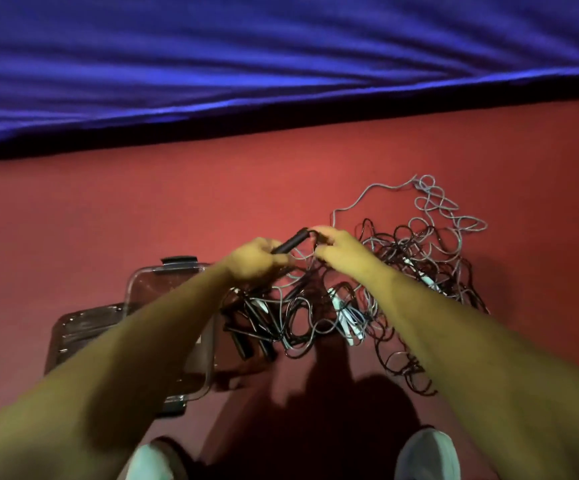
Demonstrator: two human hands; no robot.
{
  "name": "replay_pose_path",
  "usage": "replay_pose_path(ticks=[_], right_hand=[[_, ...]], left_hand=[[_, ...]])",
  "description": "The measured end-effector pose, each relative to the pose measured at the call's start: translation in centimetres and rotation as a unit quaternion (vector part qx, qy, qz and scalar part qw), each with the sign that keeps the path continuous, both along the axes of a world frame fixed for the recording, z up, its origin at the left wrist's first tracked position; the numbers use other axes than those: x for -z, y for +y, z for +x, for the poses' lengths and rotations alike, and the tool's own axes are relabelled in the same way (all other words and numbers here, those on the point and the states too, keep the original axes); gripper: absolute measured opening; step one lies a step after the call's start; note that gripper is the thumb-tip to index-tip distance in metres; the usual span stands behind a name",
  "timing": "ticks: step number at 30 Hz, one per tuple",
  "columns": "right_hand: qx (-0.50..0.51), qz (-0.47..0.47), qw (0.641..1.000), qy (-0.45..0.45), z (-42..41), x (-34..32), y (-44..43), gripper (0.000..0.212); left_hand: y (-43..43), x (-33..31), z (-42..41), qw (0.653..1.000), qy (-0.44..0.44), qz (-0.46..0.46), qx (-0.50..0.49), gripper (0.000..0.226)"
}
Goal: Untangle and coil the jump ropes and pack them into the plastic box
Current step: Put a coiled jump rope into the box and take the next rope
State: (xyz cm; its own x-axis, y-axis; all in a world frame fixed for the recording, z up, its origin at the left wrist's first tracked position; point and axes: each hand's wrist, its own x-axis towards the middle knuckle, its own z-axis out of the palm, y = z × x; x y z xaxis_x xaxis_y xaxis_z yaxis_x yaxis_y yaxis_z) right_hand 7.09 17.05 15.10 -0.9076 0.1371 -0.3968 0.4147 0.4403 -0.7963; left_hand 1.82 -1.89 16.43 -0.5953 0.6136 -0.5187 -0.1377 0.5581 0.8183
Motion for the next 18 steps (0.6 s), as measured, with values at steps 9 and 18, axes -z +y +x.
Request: replay_pose_path(ticks=[9,18], right_hand=[[-0.059,0.004,0.998,0.021,4.8,-8.4,-1.3,0.033],[-0.102,0.074,0.988,0.090,10.1,-15.1,0.5,0.021]], left_hand=[[1.0,-16.6,0.5,0.850,-0.165,0.403,-0.295,0.033],[-2.5,-20.3,3.3,0.834,-0.065,0.413,-0.360,0.009]])
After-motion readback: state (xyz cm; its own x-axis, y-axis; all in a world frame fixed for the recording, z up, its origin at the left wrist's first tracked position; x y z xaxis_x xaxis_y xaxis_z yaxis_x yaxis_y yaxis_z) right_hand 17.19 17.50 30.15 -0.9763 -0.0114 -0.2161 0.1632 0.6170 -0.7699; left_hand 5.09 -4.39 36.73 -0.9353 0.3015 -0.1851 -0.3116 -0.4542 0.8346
